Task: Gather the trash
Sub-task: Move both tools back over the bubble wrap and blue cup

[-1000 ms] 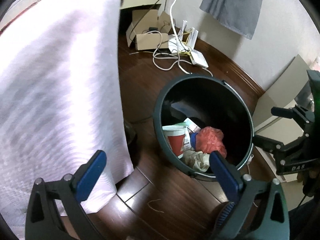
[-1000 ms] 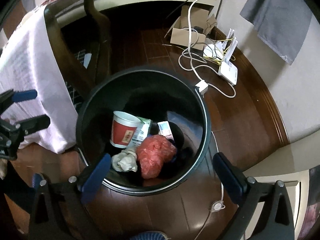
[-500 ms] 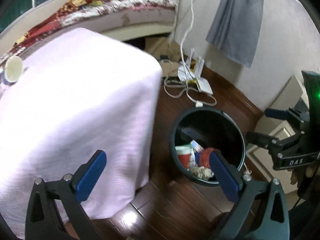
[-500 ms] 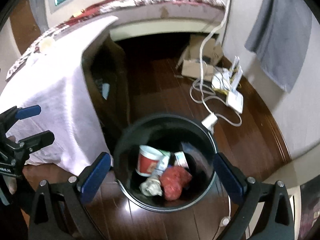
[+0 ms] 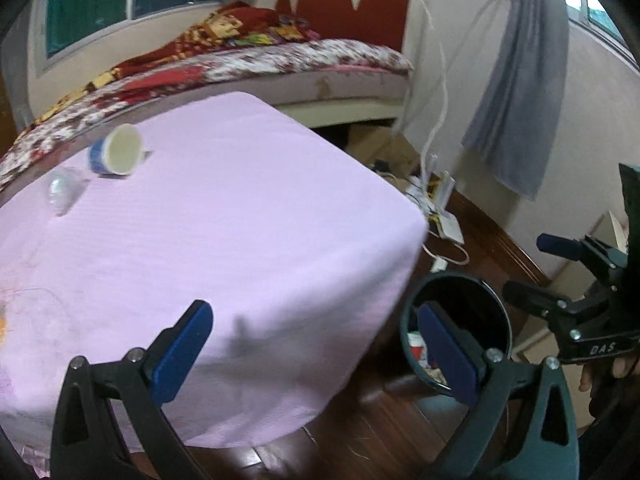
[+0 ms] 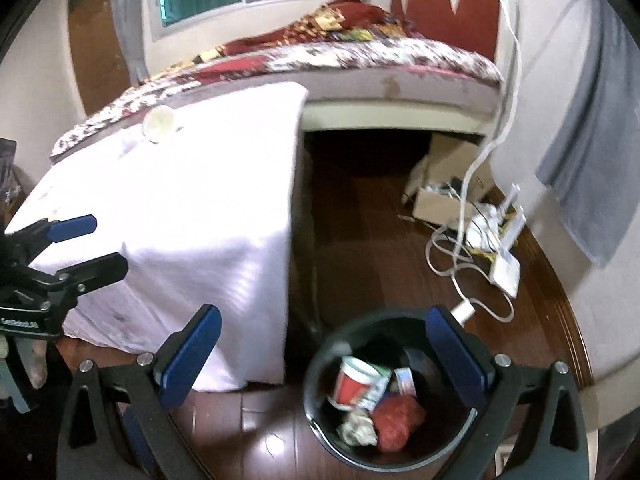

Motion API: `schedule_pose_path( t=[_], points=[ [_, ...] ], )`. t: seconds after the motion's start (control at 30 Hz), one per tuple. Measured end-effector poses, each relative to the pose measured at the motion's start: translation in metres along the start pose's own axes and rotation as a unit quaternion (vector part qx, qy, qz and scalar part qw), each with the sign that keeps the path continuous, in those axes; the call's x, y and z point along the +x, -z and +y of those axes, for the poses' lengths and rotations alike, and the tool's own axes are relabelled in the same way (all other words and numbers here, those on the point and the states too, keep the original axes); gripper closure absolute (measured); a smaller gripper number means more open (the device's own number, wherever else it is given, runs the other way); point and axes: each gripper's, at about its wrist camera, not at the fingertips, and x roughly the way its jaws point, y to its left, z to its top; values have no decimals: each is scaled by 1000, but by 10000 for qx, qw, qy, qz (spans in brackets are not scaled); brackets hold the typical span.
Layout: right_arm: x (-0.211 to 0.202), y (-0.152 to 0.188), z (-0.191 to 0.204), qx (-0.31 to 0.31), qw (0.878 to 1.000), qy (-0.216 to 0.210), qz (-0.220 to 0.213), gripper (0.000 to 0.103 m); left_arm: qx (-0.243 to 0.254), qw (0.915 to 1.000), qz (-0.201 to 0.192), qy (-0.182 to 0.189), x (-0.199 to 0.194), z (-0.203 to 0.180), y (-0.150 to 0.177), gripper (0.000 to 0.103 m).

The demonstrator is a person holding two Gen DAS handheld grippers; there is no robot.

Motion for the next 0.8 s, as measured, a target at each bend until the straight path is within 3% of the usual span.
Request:
schedule_pose_path(
  t=[0.43, 0.5, 0.53, 0.8],
  points=[
    [10, -54, 69, -418, 9955, -431, -732, 0, -744, 9930, -419, -813, -27, 100, -10, 1],
    [14, -65, 82, -424, 9938, -504, -894, 0, -875, 9904, -460, -964, -30, 117, -11, 7],
    [17, -70, 89, -461, 9926, -540, -989, 0, -969, 9887, -445, -1052, -31, 130, -12, 17],
    [59, -124, 147, -833, 9896, -918, -731, 0, -1517, 9761, -497, -1476, -28, 203, -20, 23]
  ],
)
